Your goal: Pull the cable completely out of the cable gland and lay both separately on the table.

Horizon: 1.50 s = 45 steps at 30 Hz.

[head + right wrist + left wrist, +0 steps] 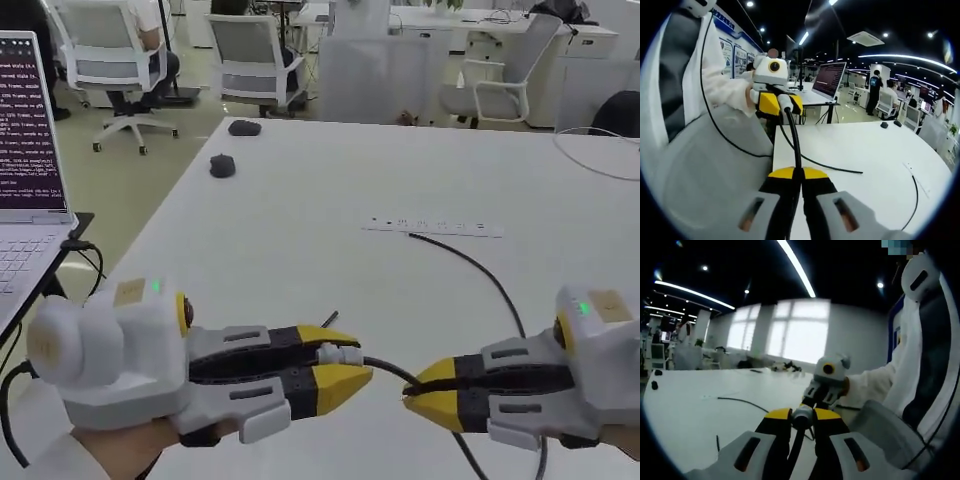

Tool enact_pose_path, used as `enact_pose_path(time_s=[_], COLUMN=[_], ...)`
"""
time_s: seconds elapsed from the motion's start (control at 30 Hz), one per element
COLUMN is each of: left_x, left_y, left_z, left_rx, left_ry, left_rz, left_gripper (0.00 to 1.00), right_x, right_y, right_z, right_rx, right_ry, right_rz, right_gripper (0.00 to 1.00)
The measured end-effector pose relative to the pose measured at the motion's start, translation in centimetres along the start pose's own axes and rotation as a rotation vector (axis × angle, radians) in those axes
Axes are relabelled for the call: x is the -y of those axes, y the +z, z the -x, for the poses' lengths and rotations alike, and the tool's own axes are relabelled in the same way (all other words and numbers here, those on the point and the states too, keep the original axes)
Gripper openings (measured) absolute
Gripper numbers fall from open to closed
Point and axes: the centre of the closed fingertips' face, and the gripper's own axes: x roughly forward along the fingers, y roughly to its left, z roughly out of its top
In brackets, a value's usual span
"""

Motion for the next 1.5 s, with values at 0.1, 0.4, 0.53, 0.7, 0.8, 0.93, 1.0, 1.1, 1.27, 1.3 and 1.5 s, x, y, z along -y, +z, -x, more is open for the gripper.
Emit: enact_pose_path(time_s=[0.1, 0.4, 0.53, 0.7, 0.8, 0.93, 1.0, 1.1, 1.27, 1.3, 1.5], left_x=[-0.4, -1.1, -1.0, -1.1, -1.1, -1.4, -1.4, -1.1, -0.9, -0.9, -0.6], left_y=[0.6, 0.7, 0.7, 0.6, 0.9, 1.0, 0.9, 0.7, 0.4, 0.4, 0.2], left_z=[0.2, 0.3, 0.2, 0.2, 0.2, 0.4, 0.3, 0.1, -0.1, -0.1, -0.2], left_rx=[0.029, 0.041, 0.04, 0.04, 0.053, 0.058, 0.052, 0.035, 0.015, 0.014, 0.008], left_ry=[0.015, 0.044, 0.04, 0.044, 0.049, 0.061, 0.064, 0.06, 0.05, 0.05, 0.035], left_rz=[0.012, 0.027, 0.026, 0.026, 0.019, 0.013, 0.004, -0.029, -0.052, -0.052, -0.054], left_gripper=[0.17, 0.17, 0.17, 0.17, 0.17, 0.17, 0.17, 0.17, 0.17, 0.17, 0.17], right_x=[0.4, 1.2, 1.2, 1.5, 1.6, 1.6, 1.6, 1.3, 0.1, -0.2, -1.0], right_y=[-2.3, -5.9, -5.9, -5.7, -5.0, -3.2, -1.3, 1.4, 5.8, 6.6, 7.3], right_z=[-0.4, -0.3, -0.3, 0.1, 0.7, 1.0, 1.2, 1.2, 0.8, 0.7, -0.1], right_rx=[-0.073, -0.16, -0.161, -0.174, -0.172, -0.13, -0.077, -0.011, 0.08, 0.097, 0.097], right_ry=[-0.007, -0.023, -0.023, -0.047, -0.059, -0.062, -0.055, -0.037, -0.003, 0.006, 0.053], right_rz=[-0.016, -0.06, -0.061, -0.075, -0.069, -0.056, -0.04, -0.007, 0.06, 0.074, 0.106], right_gripper=[0.02, 0.02, 0.02, 0.02, 0.03, 0.09, 0.1, 0.11, 0.13, 0.13, 0.09])
